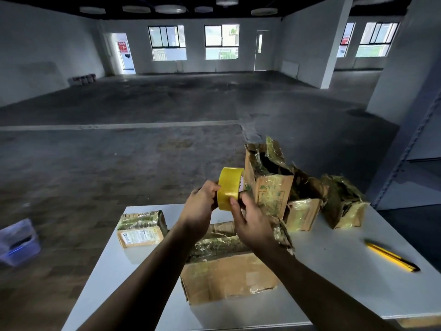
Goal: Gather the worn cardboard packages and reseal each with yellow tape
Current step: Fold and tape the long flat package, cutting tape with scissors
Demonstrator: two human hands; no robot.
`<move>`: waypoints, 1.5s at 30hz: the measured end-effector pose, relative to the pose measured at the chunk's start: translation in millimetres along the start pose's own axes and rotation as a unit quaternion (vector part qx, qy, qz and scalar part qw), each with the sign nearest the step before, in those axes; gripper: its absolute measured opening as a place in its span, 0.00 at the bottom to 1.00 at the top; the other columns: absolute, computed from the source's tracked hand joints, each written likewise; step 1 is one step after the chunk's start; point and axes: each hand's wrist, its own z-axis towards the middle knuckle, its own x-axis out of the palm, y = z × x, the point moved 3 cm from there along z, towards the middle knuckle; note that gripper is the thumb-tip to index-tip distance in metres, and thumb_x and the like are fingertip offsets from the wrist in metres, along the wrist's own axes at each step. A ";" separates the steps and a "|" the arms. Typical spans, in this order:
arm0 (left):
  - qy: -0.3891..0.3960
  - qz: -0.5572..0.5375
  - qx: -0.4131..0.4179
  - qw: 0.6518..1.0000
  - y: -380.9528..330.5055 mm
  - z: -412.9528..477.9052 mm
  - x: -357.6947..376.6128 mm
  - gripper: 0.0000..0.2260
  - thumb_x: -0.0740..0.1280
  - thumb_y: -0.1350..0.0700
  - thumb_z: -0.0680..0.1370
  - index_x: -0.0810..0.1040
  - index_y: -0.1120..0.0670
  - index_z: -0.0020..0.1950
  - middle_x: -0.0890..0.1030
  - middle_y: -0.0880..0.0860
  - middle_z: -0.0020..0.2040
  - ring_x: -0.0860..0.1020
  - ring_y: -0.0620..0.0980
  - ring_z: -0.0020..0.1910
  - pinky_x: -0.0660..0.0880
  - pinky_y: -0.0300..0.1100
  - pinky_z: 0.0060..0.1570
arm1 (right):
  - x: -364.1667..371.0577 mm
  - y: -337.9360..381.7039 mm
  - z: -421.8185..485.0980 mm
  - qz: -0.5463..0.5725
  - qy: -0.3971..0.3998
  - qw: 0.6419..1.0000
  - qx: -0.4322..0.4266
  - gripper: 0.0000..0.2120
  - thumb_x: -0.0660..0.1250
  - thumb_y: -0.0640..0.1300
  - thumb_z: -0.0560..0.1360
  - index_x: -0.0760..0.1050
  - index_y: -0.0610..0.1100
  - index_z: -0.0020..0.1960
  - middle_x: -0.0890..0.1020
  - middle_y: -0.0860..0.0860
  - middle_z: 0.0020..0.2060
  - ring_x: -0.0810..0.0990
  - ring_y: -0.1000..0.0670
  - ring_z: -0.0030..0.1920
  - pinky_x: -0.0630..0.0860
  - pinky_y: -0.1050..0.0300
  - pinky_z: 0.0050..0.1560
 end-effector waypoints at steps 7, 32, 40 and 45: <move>0.061 -0.002 0.007 0.998 -1.4 -0.6 2.7 0.17 0.57 0.73 0.73 0.80 0.61 0.54 0.84 0.59 0.50 0.81 0.55 0.53 0.77 0.45 0.53 | 0.6 -0.8 0.3 0.004 -0.001 1.000 0.019 0.14 0.56 0.52 0.83 0.73 0.42 0.56 0.82 0.46 0.42 0.76 0.49 0.40 0.69 0.51 0.41; 0.001 0.281 0.084 0.956 2.7 27.3 -34.7 0.13 0.65 0.61 0.81 0.76 0.60 0.35 0.74 0.50 0.30 0.69 0.47 0.30 0.66 0.41 0.33 | 30.6 -6.7 6.1 0.042 0.028 0.999 0.004 0.13 0.53 0.55 0.83 0.66 0.48 0.46 0.72 0.51 0.33 0.73 0.49 0.35 0.63 0.53 0.37; -0.044 0.367 0.164 0.914 12.5 24.8 -34.9 0.05 0.61 0.65 0.80 0.68 0.58 0.46 0.71 0.56 0.44 0.69 0.53 0.42 0.61 0.43 0.39 | 35.8 3.5 10.4 0.139 0.178 0.974 0.002 0.05 0.60 0.49 0.83 0.70 0.48 0.55 0.81 0.46 0.41 0.77 0.52 0.36 0.70 0.59 0.35; -0.040 0.338 0.132 0.931 22.4 23.8 -35.6 0.07 0.60 0.65 0.79 0.67 0.56 0.44 0.72 0.49 0.36 0.68 0.50 0.34 0.61 0.45 0.35 | 37.2 -4.1 10.3 0.104 0.170 0.980 0.022 0.18 0.56 0.57 0.82 0.67 0.49 0.67 0.82 0.47 0.50 0.83 0.48 0.45 0.79 0.47 0.47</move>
